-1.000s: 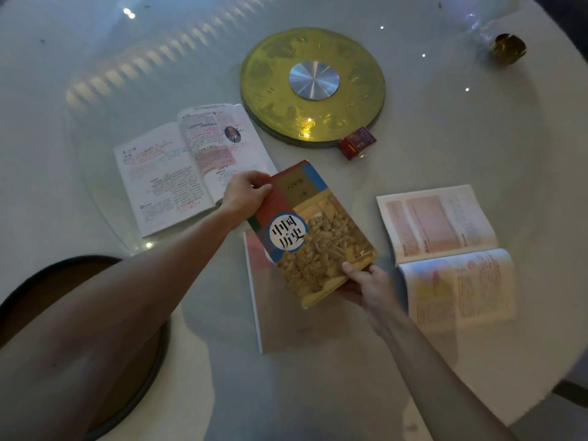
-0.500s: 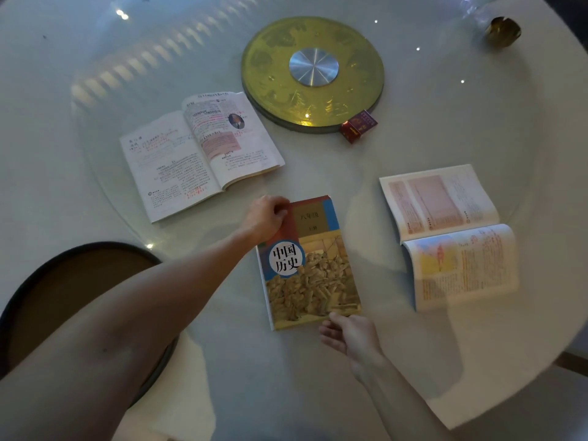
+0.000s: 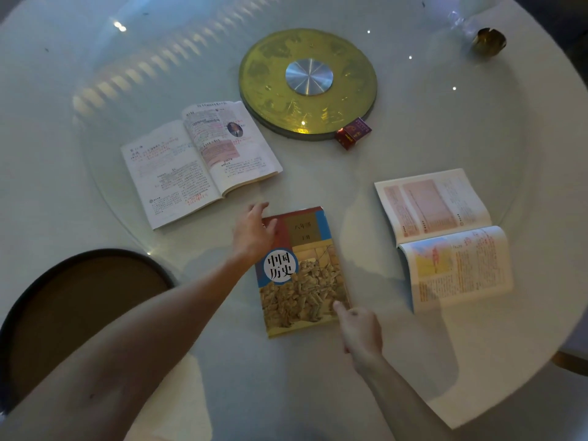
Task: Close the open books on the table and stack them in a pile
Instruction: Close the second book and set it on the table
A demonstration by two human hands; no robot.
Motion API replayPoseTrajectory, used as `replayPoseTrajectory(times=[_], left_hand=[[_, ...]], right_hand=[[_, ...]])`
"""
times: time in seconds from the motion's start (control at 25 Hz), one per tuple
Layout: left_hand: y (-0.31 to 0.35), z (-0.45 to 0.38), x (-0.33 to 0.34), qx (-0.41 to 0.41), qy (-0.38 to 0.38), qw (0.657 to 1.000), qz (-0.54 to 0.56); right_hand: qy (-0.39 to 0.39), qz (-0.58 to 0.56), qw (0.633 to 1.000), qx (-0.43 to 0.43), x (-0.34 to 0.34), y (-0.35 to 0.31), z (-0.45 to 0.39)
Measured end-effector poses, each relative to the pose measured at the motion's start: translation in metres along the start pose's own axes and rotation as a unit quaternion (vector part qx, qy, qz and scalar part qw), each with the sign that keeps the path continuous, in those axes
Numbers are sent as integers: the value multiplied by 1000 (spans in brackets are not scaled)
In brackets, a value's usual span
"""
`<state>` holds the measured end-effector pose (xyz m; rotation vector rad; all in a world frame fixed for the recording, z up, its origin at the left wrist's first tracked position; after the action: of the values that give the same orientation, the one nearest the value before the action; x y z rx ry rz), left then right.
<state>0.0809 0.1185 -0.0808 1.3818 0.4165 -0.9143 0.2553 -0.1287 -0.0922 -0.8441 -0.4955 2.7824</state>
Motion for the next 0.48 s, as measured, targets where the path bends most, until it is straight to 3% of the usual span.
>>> replayPoseTrajectory(times=[0.08,0.2,0.32,0.48], left_hand=[[-10,20,-13,-98,51,987,117],[-19,63,-15,-224,41,948,222],[-33,95,-4,-265,-6,945,191],[-34,114,20,-260,-72,941,206]], right_hand=[[58,38,993,-91,-14,-37,-2],[35,106,978,-175,-8,-88,-18],[22,188,967,-169,4,-108,-41],[-11,208,963,-169,13,-100,-55]])
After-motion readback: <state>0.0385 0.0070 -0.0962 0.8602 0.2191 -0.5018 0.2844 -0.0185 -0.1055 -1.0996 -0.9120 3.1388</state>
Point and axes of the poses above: each hand's wrist, its own z-axis away from the middle knuckle, its own x-axis out of the palm, y = z × x, the point moved 5 cm from there along -z, towards the middle knuckle, and after that the axes turned 8 degrees about x, right-handed, at the moved point
